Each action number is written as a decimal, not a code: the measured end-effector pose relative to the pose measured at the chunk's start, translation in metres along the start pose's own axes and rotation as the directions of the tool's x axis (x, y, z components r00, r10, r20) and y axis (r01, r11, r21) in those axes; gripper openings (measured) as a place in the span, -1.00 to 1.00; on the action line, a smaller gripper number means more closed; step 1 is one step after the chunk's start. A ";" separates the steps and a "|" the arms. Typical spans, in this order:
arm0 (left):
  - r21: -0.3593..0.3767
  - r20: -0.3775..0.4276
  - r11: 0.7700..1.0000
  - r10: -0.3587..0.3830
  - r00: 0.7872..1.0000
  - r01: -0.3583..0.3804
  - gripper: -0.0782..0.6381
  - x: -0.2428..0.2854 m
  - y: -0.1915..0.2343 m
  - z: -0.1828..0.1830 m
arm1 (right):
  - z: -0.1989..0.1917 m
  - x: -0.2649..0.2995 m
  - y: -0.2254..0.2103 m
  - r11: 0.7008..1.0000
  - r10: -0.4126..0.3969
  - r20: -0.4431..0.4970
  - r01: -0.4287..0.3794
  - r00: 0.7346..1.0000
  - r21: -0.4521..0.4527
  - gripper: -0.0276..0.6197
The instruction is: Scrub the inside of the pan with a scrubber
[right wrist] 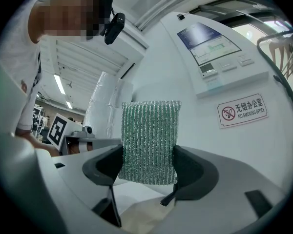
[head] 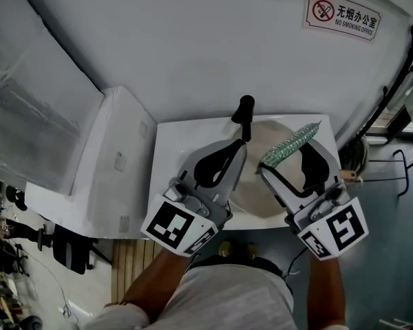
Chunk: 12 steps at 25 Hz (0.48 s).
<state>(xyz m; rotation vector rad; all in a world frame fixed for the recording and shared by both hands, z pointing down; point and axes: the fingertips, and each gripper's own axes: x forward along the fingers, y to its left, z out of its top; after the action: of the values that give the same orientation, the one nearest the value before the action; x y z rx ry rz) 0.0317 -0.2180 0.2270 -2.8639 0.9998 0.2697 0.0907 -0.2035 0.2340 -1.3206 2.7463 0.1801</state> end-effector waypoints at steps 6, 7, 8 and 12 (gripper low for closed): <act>-0.006 0.000 1.000 -0.001 1.000 0.001 -0.74 -0.002 0.001 -0.001 | -0.003 0.001 0.002 1.000 -0.007 -0.007 0.007 1.000 -0.002 0.11; -0.007 0.000 1.000 -0.001 1.000 0.001 -0.74 -0.002 0.001 -0.002 | -0.003 0.001 0.002 1.000 -0.008 -0.008 0.008 1.000 -0.001 0.11; -0.008 0.000 1.000 -0.001 1.000 0.001 -0.74 -0.002 0.001 -0.002 | -0.003 0.001 0.002 1.000 -0.009 -0.008 0.009 1.000 0.000 0.11; -0.011 -0.002 1.000 -0.001 1.000 0.001 -0.74 -0.003 0.001 -0.003 | -0.003 0.000 0.002 1.000 -0.013 -0.008 0.013 1.000 0.001 0.11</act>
<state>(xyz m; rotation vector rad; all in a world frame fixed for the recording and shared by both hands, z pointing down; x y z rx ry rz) 0.0293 -0.2175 0.2306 -2.8753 1.0001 0.2728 0.0888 -0.2031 0.2373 -1.3416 2.7434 0.1729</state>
